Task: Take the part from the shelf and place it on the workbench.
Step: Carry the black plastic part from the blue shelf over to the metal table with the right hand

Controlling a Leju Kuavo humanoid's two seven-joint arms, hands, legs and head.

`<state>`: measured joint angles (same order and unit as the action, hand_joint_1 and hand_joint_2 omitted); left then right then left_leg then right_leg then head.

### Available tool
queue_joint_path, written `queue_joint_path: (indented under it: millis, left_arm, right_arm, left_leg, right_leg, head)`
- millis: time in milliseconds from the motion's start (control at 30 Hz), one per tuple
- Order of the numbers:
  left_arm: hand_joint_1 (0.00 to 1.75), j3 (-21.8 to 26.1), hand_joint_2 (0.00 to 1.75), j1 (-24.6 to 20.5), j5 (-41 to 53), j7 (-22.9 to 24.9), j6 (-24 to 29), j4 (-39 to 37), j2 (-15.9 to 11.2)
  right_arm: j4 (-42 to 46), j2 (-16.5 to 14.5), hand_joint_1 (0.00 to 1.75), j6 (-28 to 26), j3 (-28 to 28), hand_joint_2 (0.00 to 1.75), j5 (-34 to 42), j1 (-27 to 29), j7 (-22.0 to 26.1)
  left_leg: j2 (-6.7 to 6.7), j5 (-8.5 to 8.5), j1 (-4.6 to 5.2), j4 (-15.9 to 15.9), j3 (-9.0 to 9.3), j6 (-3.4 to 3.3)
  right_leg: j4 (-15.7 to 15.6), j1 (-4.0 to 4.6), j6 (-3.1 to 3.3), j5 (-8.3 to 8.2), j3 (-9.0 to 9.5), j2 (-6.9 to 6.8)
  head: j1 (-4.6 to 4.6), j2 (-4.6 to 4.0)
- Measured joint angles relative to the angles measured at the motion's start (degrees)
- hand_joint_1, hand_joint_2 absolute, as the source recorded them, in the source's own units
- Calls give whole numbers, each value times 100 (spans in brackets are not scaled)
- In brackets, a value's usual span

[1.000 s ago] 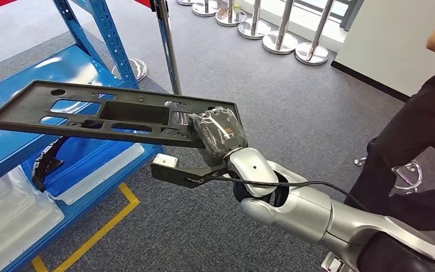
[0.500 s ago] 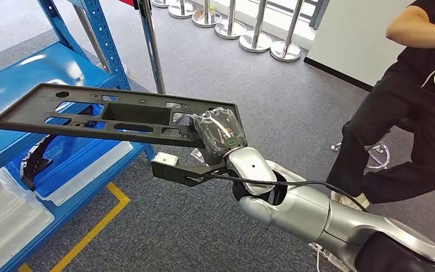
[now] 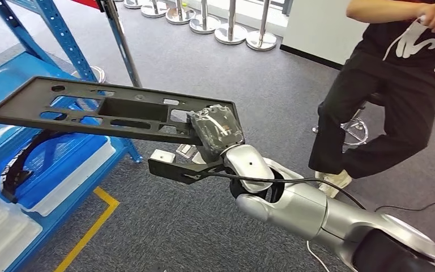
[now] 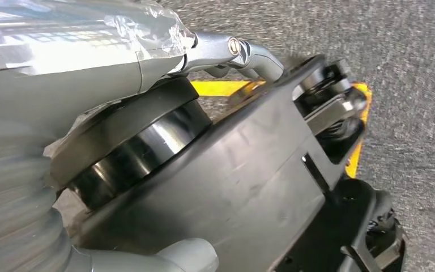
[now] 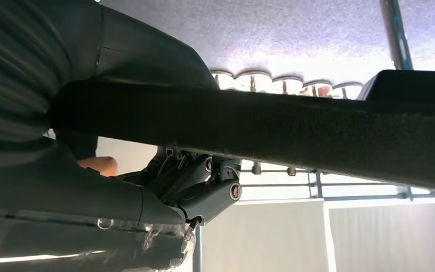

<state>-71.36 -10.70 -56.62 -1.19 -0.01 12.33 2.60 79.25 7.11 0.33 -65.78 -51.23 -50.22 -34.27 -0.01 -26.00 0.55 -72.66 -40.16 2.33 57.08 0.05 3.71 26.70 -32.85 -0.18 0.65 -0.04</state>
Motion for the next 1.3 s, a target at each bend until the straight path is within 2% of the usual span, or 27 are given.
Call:
queue_joint_path:
  millis: [33, 67, 100, 133, 200, 267, 300, 333, 400, 433, 500, 533, 567, 600, 633, 700, 767, 867, 933, 1000, 1033, 1067, 1100, 1167, 1200, 1267, 1300]
  left_arm:
    - [0, 0, 175, -2, 1, -2, -1, 0, 0]
    - [0, 0, 175, -4, 1, -3, -1, -1, 0]
    - [0, 0, 175, -4, 1, -2, -1, -1, -1]
    - [0, 0, 175, 0, 1, -1, -1, -2, -1]
    - [0, 0, 175, 15, 1, 1, -1, -2, 0]
    - [0, 0, 175, 20, 0, 1, -2, -2, 1]
    - [0, 0, 175, 15, -1, 1, -3, 0, 4]
    - [0, 0, 175, 5, 0, 1, -3, 3, 7]
    - [0, 0, 175, -1, 2, 2, -3, 8, 13]
    - [0, 0, 175, 1, 3, 3, -3, 8, 13]
    - [0, 0, 175, 9, 4, 4, -3, 7, 10]
    - [0, 0, 175, 10, 6, 5, -3, 7, 9]
    - [0, 0, 175, 12, 8, 5, -3, 7, 7]
    - [0, 0, 175, 13, 11, 5, -3, 7, 7]
    - [0, 0, 175, 14, 13, 5, -3, 7, 7]
    - [0, 0, 175, 21, 17, 5, -3, 7, 7]
    - [0, 0, 175, 28, 21, 5, 0, 7, 6]
    - [0, 0, 175, 36, 24, 6, 13, 5, -2]
    - [0, 0, 175, 24, 25, 1, 18, 5, -8]
    - [0, 0, 175, 8, 25, -6, 19, 6, -9]
    - [0, 0, 175, 4, 26, -9, 20, 6, -9]
    - [0, 0, 175, 3, 27, -11, 21, 5, -9]
    - [0, 0, 175, 2, 28, -16, 23, 6, -9]
    - [0, 0, 175, 3, 31, -23, 26, 6, -8]
    - [0, 0, 175, 6, 31, -27, 27, 7, -7]
    - [0, 0, 175, 18, 34, -57, 26, 7, -6]
    - [0, 0, 175, 25, 40, -92, 24, 7, -5]
  right_arm:
    - [-3, -2, 175, -1, -2, 175, 1, 10, -1]
    - [-7, -3, 175, -2, -4, 175, 2, 17, -1]
    - [-10, -3, 175, -2, -5, 175, 2, 22, -2]
    - [-12, -4, 175, -3, -5, 175, 2, 25, -2]
    - [-14, -8, 175, -10, -5, 175, 2, 23, -2]
    - [-17, -11, 175, -17, -5, 175, 2, 24, -3]
    - [-20, -11, 175, -18, -5, 175, 2, 27, -3]
    - [-22, -8, 175, -19, -5, 175, 2, 26, -4]
    - [-25, -5, 175, -21, -2, 175, 1, 18, -4]
    - [-26, -5, 175, -23, -1, 175, 1, 17, -4]
    - [-31, -3, 175, -25, -1, 175, 1, 26, -4]
    - [-35, -2, 175, -25, -2, 175, 2, 34, -5]
    - [-38, 0, 175, -25, -3, 175, 2, 38, -6]
    - [-41, 2, 175, -25, -2, 175, 1, 37, -7]
    - [-43, 3, 175, -25, -1, 175, 1, 32, -8]
    - [-43, 2, 175, -25, 2, 175, -1, 15, -9]
    - [-43, -1, 175, -24, 2, 175, -2, 3, -16]
    - [-43, -3, 175, -21, 3, 175, -3, -1, -33]
    - [-44, -10, 175, -18, 4, 175, -4, -13, -35]
    - [-46, -19, 175, -9, -2, 175, -5, -20, -35]
    - [-50, -22, 175, -1, -5, 175, -5, -19, -36]
    - [-55, -23, 175, 8, -8, 175, -5, -19, -38]
    - [-60, -24, 175, 17, -9, 175, -5, -19, -43]
    - [-70, -27, 175, 27, -9, 175, -5, -24, -62]
    - [-75, -30, 175, 33, -9, 175, -2, -30, -73]
    - [-88, -39, 175, 44, -7, 175, 11, -39, -105]
    - [-101, -40, 175, 49, -6, 175, 24, -41, -125]
  left_leg:
    - [-9, -41, -4, -192, -34, 14]
    - [-12, 26, -15, -180, 20, 27]
    - [-21, 188, -34, 47, 161, 41]
    - [-60, 374, -65, 412, 342, 59]
    - [-212, 583, -107, 1018, 627, 66]
    - [-296, 557, -112, 1208, 691, 15]
    - [-268, 550, -121, 1246, 681, -28]
    - [-231, 551, -127, 1272, 682, -65]
    - [-146, 577, -145, 1315, 684, -139]
    - [-106, 582, -144, 1323, 684, -162]
    - [-32, 582, -135, 1325, 683, -181]
    - [1, 579, -130, 1325, 686, -184]
    - [31, 573, -126, 1324, 693, -185]
    - [58, 564, -122, 1324, 704, -183]
    - [81, 552, -118, 1325, 720, -177]
    - [117, 536, -94, 1334, 734, -148]
    - [162, 536, -67, 1353, 729, -102]
    - [194, 456, -54, 1303, 734, -18]
    - [86, 181, -57, 857, 558, 23]
    - [-2, -154, -50, 95, 217, 47]
    - [-17, -217, -45, -178, 91, 55]
    - [-24, -171, -44, -262, 44, 59]
    - [-29, -11, -48, -116, 95, 60]
    - [-134, 413, -84, 552, 341, 57]
    - [-226, 546, -109, 882, 451, 47]
    - [-357, 592, -125, 1160, 510, -4]
    - [-344, 590, -115, 1204, 512, -37]
  right_leg:
    - [20, 1, 0, -3, -16, 50]
    - [42, 0, -3, -3, -30, 105]
    - [71, -7, -11, 0, -40, 164]
    - [107, -13, -27, 10, -58, 220]
    - [204, -6, -78, 33, -128, 334]
    - [270, 6, -132, 26, -215, 438]
    - [285, 3, -158, 18, -245, 478]
    - [320, 3, -187, 33, -276, 447]
    - [614, -2, -256, 199, -426, 258]
    - [930, -12, -290, 353, -577, 142]
    - [1660, -47, -330, 627, -944, 55]
    - [1869, -59, -334, 650, -1060, 44]
    - [1854, -66, -330, 561, -1070, 38]
    - [1617, -67, -315, 378, -973, 27]
    - [1212, -58, -289, 150, -793, -14]
    - [508, 10, -219, -110, -478, -168]
    - [279, 70, -161, -106, -399, -244]
    - [188, 32, -89, -131, -377, -136]
    - [145, 2, -25, -152, -347, -73]
    - [153, 25, 14, -148, -343, 10]
    - [162, 36, 20, -144, -341, 64]
    - [175, 44, 23, -140, -340, 123]
    - [191, 47, 22, -135, -339, 185]
    - [237, 48, 5, -118, -353, 303]
    - [279, 55, -10, -110, -386, 361]
    - [335, 51, -58, -122, -476, 452]
    - [352, 47, -85, -134, -509, 494]
  head:
    - [-24, 0]
    - [-43, 1]
    - [-60, 1]
    - [-75, 1]
    - [-109, 1]
    - [-106, 1]
    - [-95, 1]
    - [-81, 1]
    - [-27, 1]
    - [8, 0]
    - [72, 0]
    - [93, 0]
    - [117, 0]
    - [140, 1]
    - [162, 1]
    - [192, 2]
    - [201, 2]
    - [168, 2]
    - [89, 1]
    - [-3, 1]
    - [-32, 1]
    - [-52, 2]
    - [-68, 2]
    - [-98, 1]
    - [-114, 1]
    - [-108, 1]
    - [-101, 1]
